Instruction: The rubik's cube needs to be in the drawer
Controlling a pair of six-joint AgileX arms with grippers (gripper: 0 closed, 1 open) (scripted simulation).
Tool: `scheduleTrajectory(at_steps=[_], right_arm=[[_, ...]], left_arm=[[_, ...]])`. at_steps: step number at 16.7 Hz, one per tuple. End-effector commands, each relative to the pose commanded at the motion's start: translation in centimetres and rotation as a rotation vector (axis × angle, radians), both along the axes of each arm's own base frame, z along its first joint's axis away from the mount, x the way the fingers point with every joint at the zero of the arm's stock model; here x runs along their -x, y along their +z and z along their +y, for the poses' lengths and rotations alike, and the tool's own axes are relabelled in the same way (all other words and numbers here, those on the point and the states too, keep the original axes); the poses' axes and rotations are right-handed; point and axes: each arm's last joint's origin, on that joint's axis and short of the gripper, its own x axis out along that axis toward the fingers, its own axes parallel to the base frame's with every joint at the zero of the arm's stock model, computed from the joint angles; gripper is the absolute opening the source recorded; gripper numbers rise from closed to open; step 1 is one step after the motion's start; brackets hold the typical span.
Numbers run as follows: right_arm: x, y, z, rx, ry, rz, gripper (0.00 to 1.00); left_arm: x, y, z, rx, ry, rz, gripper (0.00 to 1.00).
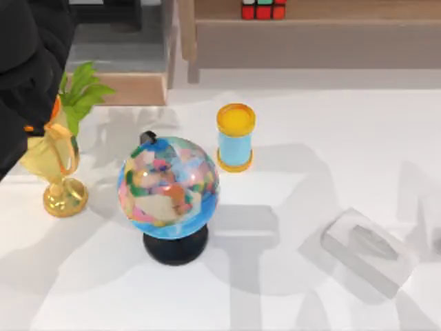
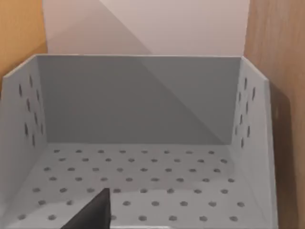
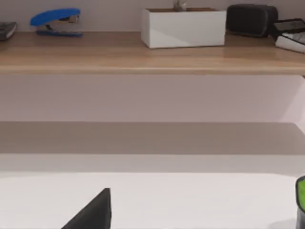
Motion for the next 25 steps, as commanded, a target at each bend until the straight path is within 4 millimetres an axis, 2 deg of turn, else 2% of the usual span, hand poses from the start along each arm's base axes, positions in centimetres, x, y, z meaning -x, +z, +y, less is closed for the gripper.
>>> scheduleTrajectory(at_steps=[3,6,9,12,14,17,22,25], right_arm=[[0.0,0.0,0.0,0.0,0.0,0.0,1.0],[0.0,0.0,0.0,0.0,0.0,0.0,1.0],[0.0,0.0,0.0,0.0,0.0,0.0,1.0],[0.0,0.0,0.0,0.0,0.0,0.0,1.0],[0.0,0.0,0.0,0.0,0.0,0.0,1.0],[0.0,0.0,0.0,0.0,0.0,0.0,1.0],[0.0,0.0,0.0,0.0,0.0,0.0,1.0],[0.0,0.0,0.0,0.0,0.0,0.0,1.0]], left_arm=[[-4.4,-1.3,-5.7,0.001,-0.005,-0.002,1.0],[-7.5,-4.2,-11.5,0.001,-0.009,-0.006,1.0],[-9.1,-7.8,-16.6,-0.001,-0.012,-0.008,1.0],[-9.7,-11.3,-20.3,-0.004,-0.012,-0.007,1.0],[-9.8,-12.8,-21.6,-0.004,-0.008,-0.008,1.0],[-10.1,-14.0,-22.0,-0.013,0.004,-0.002,1.0],[-10.1,-13.9,-21.8,-0.015,0.005,0.0,1.0],[-10.0,-11.6,-22.6,-0.011,0.003,-0.007,1.0]])
